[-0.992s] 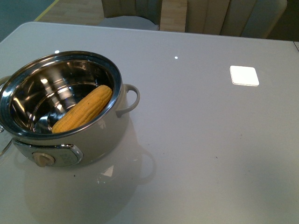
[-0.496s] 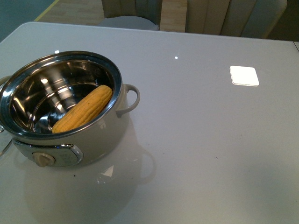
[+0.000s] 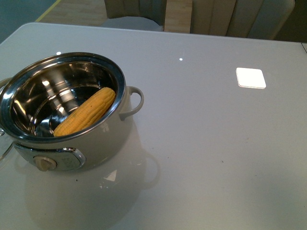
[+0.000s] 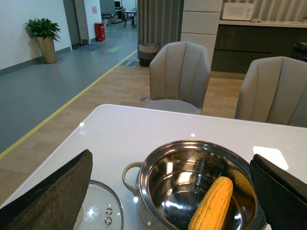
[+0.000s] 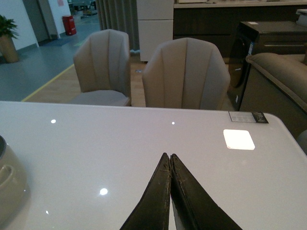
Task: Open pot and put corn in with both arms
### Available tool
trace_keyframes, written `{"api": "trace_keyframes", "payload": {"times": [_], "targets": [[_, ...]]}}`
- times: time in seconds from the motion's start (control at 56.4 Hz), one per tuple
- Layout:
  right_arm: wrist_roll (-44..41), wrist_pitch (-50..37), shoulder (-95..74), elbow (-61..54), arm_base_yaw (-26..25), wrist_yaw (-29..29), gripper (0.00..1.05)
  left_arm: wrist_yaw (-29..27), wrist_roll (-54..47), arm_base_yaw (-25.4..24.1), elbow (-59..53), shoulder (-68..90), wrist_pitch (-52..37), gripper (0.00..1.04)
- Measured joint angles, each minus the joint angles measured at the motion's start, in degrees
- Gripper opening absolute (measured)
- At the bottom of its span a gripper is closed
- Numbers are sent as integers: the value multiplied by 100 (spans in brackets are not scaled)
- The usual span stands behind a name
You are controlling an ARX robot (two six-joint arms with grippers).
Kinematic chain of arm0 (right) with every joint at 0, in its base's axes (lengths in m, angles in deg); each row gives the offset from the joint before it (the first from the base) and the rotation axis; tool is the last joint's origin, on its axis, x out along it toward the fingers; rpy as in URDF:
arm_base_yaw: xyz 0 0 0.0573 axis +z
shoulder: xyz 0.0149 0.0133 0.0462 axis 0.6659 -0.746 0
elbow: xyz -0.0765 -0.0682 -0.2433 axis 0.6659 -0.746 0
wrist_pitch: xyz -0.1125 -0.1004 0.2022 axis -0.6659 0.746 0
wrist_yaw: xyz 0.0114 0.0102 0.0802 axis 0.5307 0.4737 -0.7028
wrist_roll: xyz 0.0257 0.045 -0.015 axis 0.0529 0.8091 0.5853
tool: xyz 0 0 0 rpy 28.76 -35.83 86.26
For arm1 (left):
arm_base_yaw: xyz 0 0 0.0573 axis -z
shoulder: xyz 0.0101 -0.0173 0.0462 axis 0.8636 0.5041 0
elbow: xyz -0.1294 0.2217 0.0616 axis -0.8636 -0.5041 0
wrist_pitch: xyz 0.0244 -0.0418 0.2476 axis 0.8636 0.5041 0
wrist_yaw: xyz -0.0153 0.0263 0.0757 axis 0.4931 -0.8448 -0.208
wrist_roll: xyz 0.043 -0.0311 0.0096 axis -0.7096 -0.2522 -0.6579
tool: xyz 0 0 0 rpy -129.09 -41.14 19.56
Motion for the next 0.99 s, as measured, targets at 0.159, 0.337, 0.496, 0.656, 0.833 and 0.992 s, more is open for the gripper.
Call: {"api": "trace_keyframes", "payload": {"times": [0.159, 0.337, 0.496, 0.656, 0.833, 0.992], "targets": [[0, 0, 0, 0, 0, 0, 33, 2, 0, 0, 0, 0, 0, 98], [2, 0, 2, 0, 0, 0, 63, 2, 0, 0, 0, 0, 0, 98], [2, 0, 2, 0, 0, 0, 87, 2, 0, 0, 0, 0, 0, 98], [2, 0, 2, 0, 0, 0, 96, 2, 0, 0, 0, 0, 0, 98], [2, 0, 2, 0, 0, 0, 96, 0, 0, 0, 0, 0, 0, 98], [2, 0, 2, 0, 0, 0, 96, 2, 0, 0, 0, 0, 0, 98]]}}
